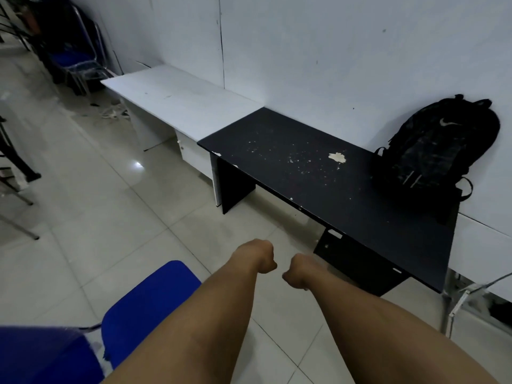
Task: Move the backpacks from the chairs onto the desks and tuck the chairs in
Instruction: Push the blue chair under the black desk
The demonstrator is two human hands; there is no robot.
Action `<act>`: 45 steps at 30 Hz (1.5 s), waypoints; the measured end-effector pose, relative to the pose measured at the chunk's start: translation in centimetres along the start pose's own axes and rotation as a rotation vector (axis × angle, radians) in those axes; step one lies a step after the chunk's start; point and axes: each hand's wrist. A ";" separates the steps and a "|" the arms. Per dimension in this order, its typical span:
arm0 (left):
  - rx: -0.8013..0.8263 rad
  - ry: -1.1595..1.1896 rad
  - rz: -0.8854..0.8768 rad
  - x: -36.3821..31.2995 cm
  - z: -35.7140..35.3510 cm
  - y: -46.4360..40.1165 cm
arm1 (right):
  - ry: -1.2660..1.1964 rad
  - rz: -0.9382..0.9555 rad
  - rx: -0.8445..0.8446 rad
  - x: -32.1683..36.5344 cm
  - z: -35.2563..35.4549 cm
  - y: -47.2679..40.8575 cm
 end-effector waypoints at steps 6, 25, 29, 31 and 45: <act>0.017 -0.060 -0.027 5.5 -0.7 3.3 | -0.081 0.001 0.023 6.1 -3.6 1.1; 0.034 0.068 0.040 22.6 -10.3 13.2 | -0.050 0.098 0.162 18.7 -16.1 5.3; 0.046 0.162 0.074 24.3 -13.5 15.1 | -0.033 0.125 0.187 18.8 -18.2 6.4; 0.060 0.193 0.091 25.0 -15.0 16.5 | -0.008 0.146 0.209 19.1 -19.4 7.2; 0.088 0.238 0.114 31.2 -18.1 20.6 | 0.088 0.194 0.268 26.2 -25.6 9.1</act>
Point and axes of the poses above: each hand's wrist, its own y-axis away from the middle knuckle, its own z-axis out of the back of the hand, x = y × z, and after that the axes turned 10 degrees about x, right-handed
